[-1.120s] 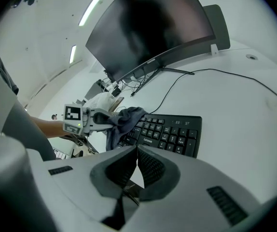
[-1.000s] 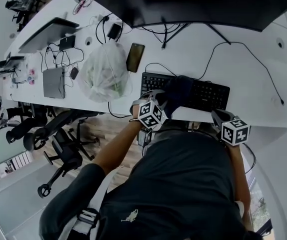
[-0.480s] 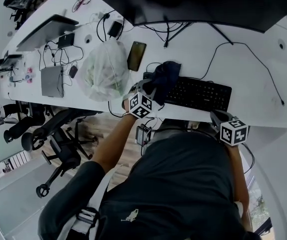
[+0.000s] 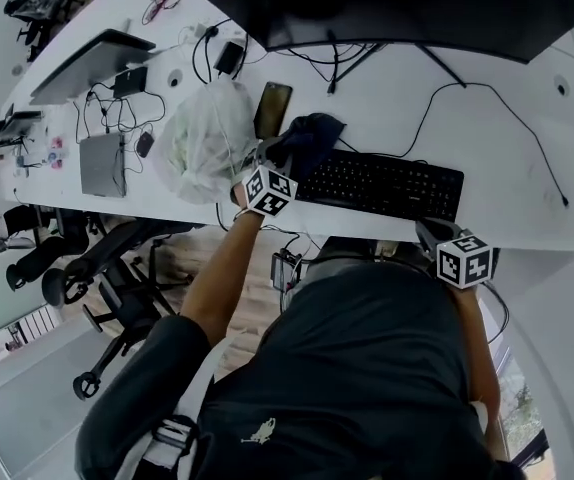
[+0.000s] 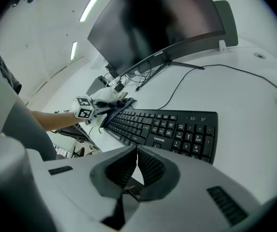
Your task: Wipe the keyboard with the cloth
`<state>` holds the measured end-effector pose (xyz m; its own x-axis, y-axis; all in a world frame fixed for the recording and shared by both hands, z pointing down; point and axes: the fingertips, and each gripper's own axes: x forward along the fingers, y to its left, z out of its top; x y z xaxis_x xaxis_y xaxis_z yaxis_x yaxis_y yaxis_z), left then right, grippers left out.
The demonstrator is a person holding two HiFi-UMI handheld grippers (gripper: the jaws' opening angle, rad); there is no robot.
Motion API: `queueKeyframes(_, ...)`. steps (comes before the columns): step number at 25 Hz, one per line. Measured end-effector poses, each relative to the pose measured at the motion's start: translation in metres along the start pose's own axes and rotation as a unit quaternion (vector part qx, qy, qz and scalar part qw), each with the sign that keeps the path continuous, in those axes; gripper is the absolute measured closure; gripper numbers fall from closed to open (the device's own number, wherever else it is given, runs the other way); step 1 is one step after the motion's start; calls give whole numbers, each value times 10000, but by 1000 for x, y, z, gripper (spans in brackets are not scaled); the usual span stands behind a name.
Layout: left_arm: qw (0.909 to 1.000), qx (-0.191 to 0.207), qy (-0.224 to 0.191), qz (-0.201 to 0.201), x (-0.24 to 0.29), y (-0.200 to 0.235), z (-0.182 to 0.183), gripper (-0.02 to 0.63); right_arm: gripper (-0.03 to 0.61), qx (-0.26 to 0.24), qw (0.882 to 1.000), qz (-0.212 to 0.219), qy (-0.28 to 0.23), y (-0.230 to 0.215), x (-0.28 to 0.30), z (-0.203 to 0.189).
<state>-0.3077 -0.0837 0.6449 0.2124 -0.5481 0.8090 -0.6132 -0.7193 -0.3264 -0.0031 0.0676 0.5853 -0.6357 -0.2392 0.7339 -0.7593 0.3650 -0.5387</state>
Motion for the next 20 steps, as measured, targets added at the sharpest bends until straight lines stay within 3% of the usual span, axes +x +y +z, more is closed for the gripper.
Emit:
queueKeyframes(5,9995,-278,162,-46,-16,-24,-16,535,569,161,9998,-138,-25,-10,-8,-8)
queueKeyframes(9,9981,461,-206,-357,6,-43,53,535,569,99,9999,-81,-32,-5,-8,-8)
queueKeyframes(12,9891,1107,-615,-752,18,-100,110,535,569,41,10000,-48,-37,-2,-10,-11)
queueKeyframes(15,9787,1311,-1177,-1059,9,-151,146,535,569,150,9998,-153,-61,-11,-17,-19)
queueKeyframes(18,9713,1526,-1352,-1227,-7,-180,140,535,569,266,9993,-231,-103,-18,-24,-26)
queueKeyframes(20,9763,1361,-1226,-1156,-14,-171,114,534,569,275,9993,-234,-127,-20,-27,-27)
